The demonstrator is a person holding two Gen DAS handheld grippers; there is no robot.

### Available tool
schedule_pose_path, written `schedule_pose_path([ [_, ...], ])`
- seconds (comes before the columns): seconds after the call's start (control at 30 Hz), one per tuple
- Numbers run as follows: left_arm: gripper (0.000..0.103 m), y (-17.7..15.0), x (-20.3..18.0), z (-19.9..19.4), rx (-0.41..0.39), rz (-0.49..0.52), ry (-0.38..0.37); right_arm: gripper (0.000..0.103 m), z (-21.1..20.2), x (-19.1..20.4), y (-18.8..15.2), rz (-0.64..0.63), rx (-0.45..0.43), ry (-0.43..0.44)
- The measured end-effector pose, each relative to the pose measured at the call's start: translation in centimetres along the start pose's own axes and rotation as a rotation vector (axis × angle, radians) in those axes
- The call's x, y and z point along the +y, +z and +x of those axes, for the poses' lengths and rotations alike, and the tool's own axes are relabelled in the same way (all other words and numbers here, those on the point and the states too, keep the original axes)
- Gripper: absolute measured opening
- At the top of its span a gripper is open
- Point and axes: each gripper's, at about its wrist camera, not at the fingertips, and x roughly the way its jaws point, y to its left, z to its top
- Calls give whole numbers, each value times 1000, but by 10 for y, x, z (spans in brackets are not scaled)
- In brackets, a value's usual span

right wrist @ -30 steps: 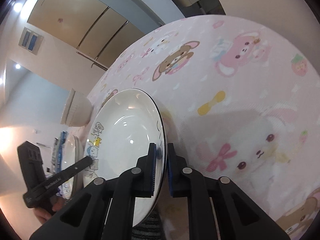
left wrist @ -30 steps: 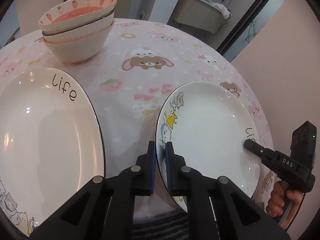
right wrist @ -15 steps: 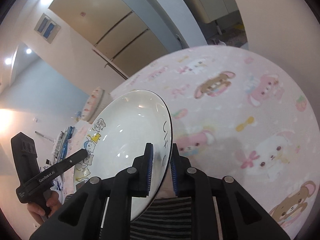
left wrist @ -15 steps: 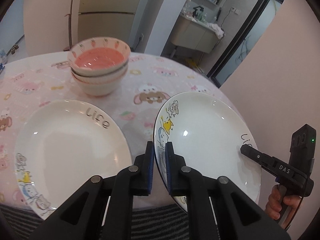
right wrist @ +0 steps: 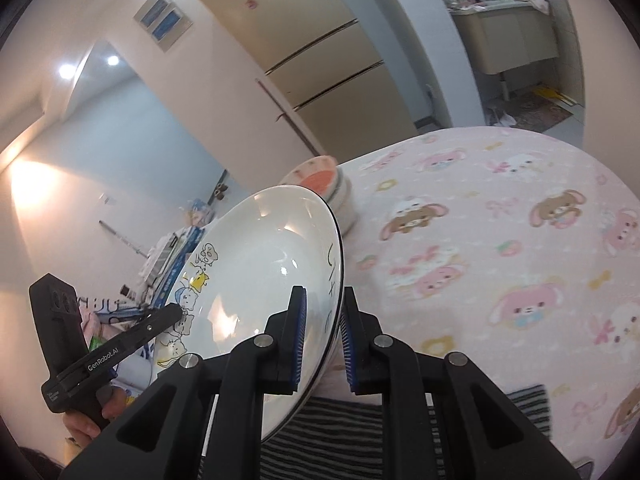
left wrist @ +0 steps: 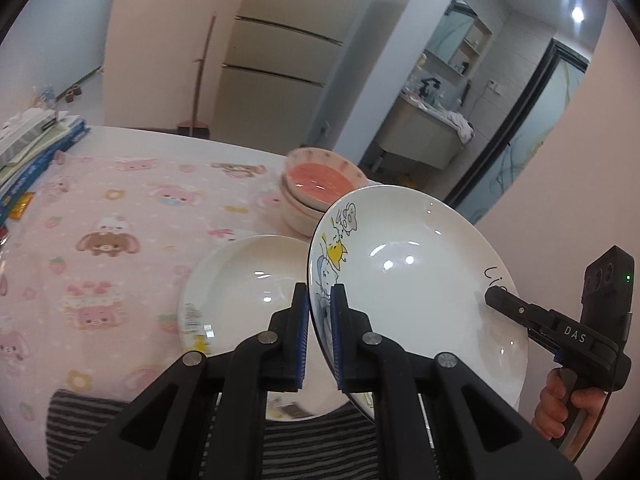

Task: Organize plates and bowls
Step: 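Carry the cartoon plate over the stacked 'life' plates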

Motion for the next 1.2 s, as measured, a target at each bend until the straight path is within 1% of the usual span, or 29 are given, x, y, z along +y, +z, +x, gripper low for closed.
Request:
schedule_pose_path([
  [0.23, 6, -11, 47, -31, -41, -39, 56, 19, 33, 47, -18, -37, 42, 45],
  [0.37, 6, -20, 76, -37, -55, -83, 61, 19, 54, 63, -27, -63, 66, 51],
  [0.47, 7, -27, 93, -37, -66, -109, 77, 19, 69, 68, -33, -54, 97, 69],
  [0.6, 8, -31, 111, -28, -62, -148, 63, 19, 86, 73, -43, -67, 104, 51],
  [0.7, 8, -31, 123, -12, -29, -176, 49, 19, 99, 67, -46, -50, 121, 36],
  [0.8, 8, -33, 128, 4, 16, -182, 36, 19, 112, 55, -50, -21, 143, 22],
  [0.93, 8, -40, 129, 23, 48, -164, 69, 19, 124, 47, -55, -18, 170, -3],
  [1.07, 8, -42, 126, 24, 16, -131, 78, 19, 130, 44, -60, -44, 197, -27],
  [1.2, 9, -47, 120, 23, -25, -77, 107, 20, 130, 47, -63, -77, 186, -46],
])
